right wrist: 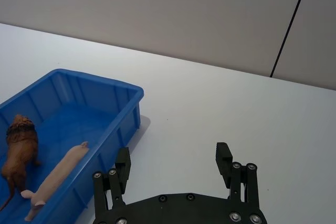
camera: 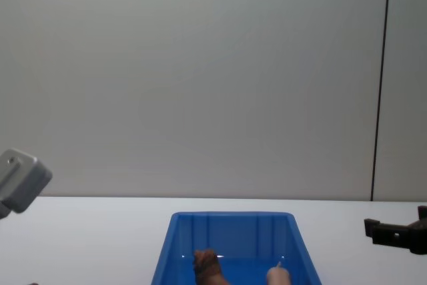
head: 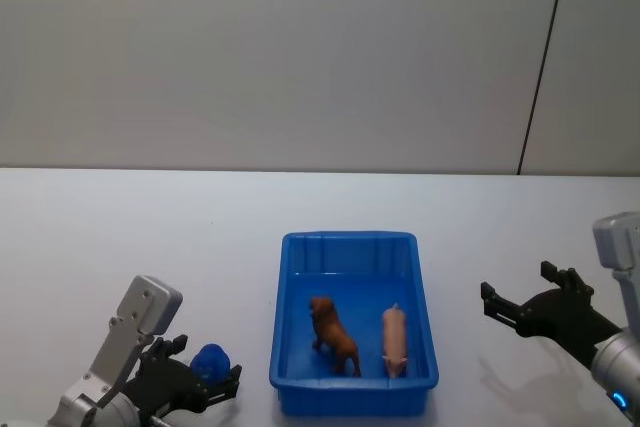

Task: Pick up the two dolls from the table and place them into the box.

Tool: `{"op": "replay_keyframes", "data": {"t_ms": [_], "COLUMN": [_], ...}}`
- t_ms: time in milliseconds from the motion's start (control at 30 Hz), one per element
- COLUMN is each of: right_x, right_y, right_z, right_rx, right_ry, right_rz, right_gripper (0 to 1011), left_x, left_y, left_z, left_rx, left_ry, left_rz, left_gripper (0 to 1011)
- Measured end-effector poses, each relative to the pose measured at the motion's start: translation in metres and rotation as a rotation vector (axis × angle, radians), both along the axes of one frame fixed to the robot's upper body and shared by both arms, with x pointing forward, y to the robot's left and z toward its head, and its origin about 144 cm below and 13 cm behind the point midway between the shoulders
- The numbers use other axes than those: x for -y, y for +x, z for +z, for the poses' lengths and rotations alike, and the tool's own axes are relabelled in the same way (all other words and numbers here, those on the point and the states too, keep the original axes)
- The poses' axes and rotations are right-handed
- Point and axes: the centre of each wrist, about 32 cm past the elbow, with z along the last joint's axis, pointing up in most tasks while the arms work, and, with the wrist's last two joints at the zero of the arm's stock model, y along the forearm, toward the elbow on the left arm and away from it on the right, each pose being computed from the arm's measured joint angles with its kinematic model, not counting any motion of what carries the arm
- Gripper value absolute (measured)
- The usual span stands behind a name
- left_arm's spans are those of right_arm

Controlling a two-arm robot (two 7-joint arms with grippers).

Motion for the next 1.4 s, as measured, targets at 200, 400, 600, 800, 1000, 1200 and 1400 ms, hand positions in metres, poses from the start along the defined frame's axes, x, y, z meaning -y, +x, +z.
{"op": "replay_keyframes", "data": {"t_ms": [200, 400, 600, 800, 1000, 1200, 1400], "right_x": [0.000, 0.000, 0.000, 0.000, 0.000, 0.000, 0.000], "right_y": [0.000, 0.000, 0.000, 0.000, 0.000, 0.000, 0.000], "right_z": [0.000, 0.000, 0.000, 0.000, 0.000, 0.000, 0.000], "right_rx": [0.000, 0.000, 0.000, 0.000, 0.000, 0.000, 0.000], "right_ry": [0.000, 0.000, 0.000, 0.000, 0.000, 0.000, 0.000], "right_rz": [0.000, 0.000, 0.000, 0.000, 0.000, 0.000, 0.000], "right_gripper": [1000, 1000, 1000, 1001, 1000, 1001, 1000], "left_x": [-0.003, -0.005, -0.007, -0.008, -0.008, -0.006, 0.003], "left_y": [0.003, 0.005, 0.007, 0.008, 0.010, 0.016, 0.025], "left_z": [-0.004, -0.007, -0.008, -0.008, -0.002, 0.015, 0.035], "left_rx": [-0.017, -0.028, -0.032, -0.030, -0.004, 0.055, 0.124], "left_ry": [0.003, 0.004, 0.003, 0.006, 0.013, 0.026, 0.036], "left_rz": [-0.009, -0.014, -0.019, -0.021, -0.025, -0.040, -0.078], "left_gripper": [926, 774, 578, 513, 473, 435, 402]}}
